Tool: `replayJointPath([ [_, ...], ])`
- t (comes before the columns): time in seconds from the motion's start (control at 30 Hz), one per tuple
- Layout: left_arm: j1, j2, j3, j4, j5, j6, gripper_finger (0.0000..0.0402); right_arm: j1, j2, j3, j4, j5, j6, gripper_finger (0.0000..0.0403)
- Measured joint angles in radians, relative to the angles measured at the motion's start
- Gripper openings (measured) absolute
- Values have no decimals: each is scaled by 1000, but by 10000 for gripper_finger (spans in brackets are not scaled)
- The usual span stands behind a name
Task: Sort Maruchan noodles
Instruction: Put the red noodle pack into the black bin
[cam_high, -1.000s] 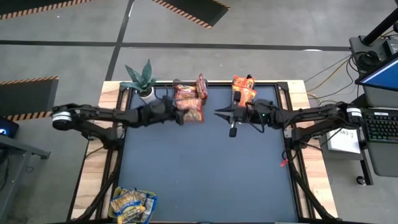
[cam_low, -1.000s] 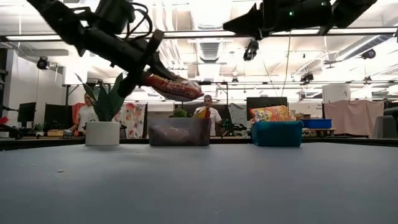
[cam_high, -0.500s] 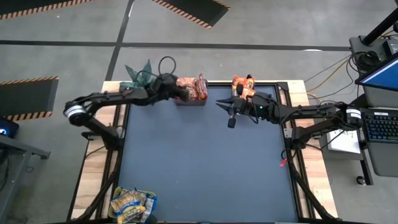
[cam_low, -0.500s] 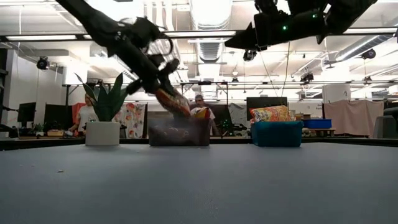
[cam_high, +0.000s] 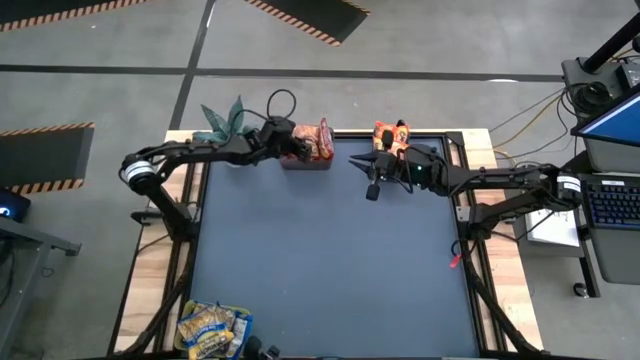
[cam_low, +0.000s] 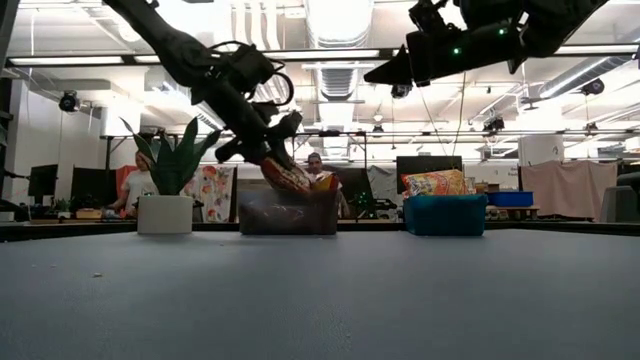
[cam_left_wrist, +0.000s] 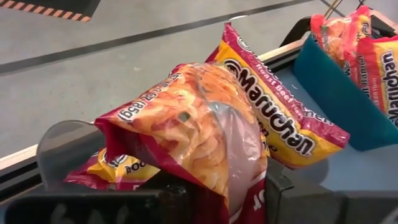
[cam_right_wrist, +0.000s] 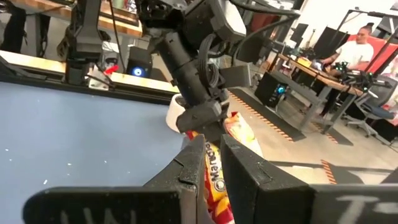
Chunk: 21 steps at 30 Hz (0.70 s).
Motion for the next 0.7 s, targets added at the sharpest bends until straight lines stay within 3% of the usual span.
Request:
replayJointPath([
  [0.43,5,-46,5,-110,0,45,184,-2,0,0,-9,1,0,43],
  [0.7,-20,-145,19,-171,-1,124,192,-2,0,0,-7,1,-1,43],
])
